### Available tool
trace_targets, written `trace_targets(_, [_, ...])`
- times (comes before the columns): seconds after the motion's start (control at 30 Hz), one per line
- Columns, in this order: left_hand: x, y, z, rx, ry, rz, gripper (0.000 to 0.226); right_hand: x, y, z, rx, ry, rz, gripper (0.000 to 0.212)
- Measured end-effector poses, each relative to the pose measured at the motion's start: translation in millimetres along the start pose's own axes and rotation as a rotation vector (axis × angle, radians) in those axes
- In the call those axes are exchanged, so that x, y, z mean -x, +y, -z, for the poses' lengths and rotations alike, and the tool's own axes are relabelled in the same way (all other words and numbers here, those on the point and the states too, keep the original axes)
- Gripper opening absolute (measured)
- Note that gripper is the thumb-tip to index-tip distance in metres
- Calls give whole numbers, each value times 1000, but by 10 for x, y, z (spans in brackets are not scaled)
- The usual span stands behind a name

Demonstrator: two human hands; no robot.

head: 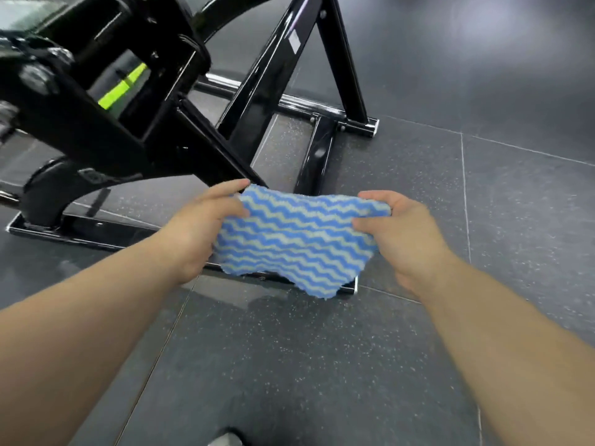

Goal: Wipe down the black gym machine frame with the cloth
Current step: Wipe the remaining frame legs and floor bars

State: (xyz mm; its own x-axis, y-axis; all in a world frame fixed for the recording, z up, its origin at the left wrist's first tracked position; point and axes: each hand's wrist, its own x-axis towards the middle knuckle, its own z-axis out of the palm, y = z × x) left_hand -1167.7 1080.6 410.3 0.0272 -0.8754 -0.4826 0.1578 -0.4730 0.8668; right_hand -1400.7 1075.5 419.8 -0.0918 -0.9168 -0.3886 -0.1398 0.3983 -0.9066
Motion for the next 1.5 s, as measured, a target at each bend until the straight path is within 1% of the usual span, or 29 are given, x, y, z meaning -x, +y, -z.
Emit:
trace_targets(0.07, [154,-117,146,-406,51,-101,51,45,74,-105,138,61,82,29])
trace_targets(0.1, [228,-177,205,-575,83,-137,49,67,112,-163,168,78,107,29])
trace_targets(0.13, [348,-250,298,-701,160,-168,47,125,148,-254,192,76,138,29])
trace_targets(0.2, [541,-332,446,-871,333,-177,33,280,160,-413,226,30,211,31])
trace_targets(0.23, [631,-395,511,-878,369,-115,28,347,195,-486,235,3,243,32])
trace_targets(0.27, [748,-467,551,-796,370,-30,28,448,230,-555,237,-30,254,34])
trace_targets(0.37, [1275,-826,763,-222,303,232,28,828,359,-915,171,-182,205,30])
trace_targets(0.4, [1288,-879,757,-120,256,274,29,846,345,-936,129,-175,176,26])
trace_targets(0.47, [1577,-1136,966,35,264,266,27,1060,414,-1172,49,-283,75,9])
trace_targets(0.53, [1887,-1339,1314,207,336,159,25,1256,532,-1489,-3,-428,-64,33])
trace_targets(0.57, [1960,-1392,1417,296,361,125,29,1305,572,-1551,-12,-483,-96,39])
trace_targets(0.63, [2244,-1495,1775,435,409,83,45,1515,666,-1909,75,-571,-52,47])
trace_targets(0.7, [2468,-1576,2211,491,455,46,60,1686,777,-2345,268,-557,61,44])
trace_targets(0.73, [2568,-1596,2438,503,463,27,60,1787,810,-2587,352,-537,102,41])
trace_targets(0.77, [2671,-1588,2650,504,455,25,52,1903,843,-2834,404,-535,142,39])
trace_targets(0.83, [2907,-1637,3222,525,493,28,14,2171,949,-3485,523,-536,245,40])
trace_targets(0.87, [2950,-1679,3447,527,535,16,11,2281,954,-3703,604,-528,305,41])
trace_targets(0.93, [3110,-1779,4150,456,667,-17,16,2530,1008,-4357,701,-493,394,35])
trace_targets(0.97, [3170,-1827,4398,413,697,-38,26,2613,1006,-4576,729,-460,429,29])
trace_targets(1.03, [3382,-1887,4973,339,703,-28,50,2807,1044,-5140,738,-417,443,19])
trace_targets(1.07, [3474,-1898,5248,304,685,-24,54,2899,1039,-5405,730,-404,442,16])
trace_targets(1.1, [3537,-1902,5455,273,672,-25,51,2956,1046,-5605,722,-400,447,14])
trace_targets(1.17, [3627,-1871,5931,225,704,-49,31,3040,1030,-6075,724,-399,468,13])
trace_targets(1.23, [3660,-1881,6385,101,836,-85,16,3062,1007,-6531,737,-392,520,16])
trace_targets(1.3, [3599,-1906,6737,-26,949,-104,21,3042,960,-6890,738,-396,560,27])
trace_targets(1.33, [3568,-1898,6858,-61,982,-107,24,3031,937,-7038,748,-410,579,28])
trace_targets(1.4, [3481,-1882,7166,-97,1047,-79,21,2989,876,-7400,778,-464,599,20])
trace_targets(1.47, [3342,-1860,7515,-59,1122,-51,9,2894,820,-7743,797,-495,595,17])
trace_targets(1.5, [3257,-1824,7704,-31,1148,-37,15,2823,782,-7923,795,-502,594,15])
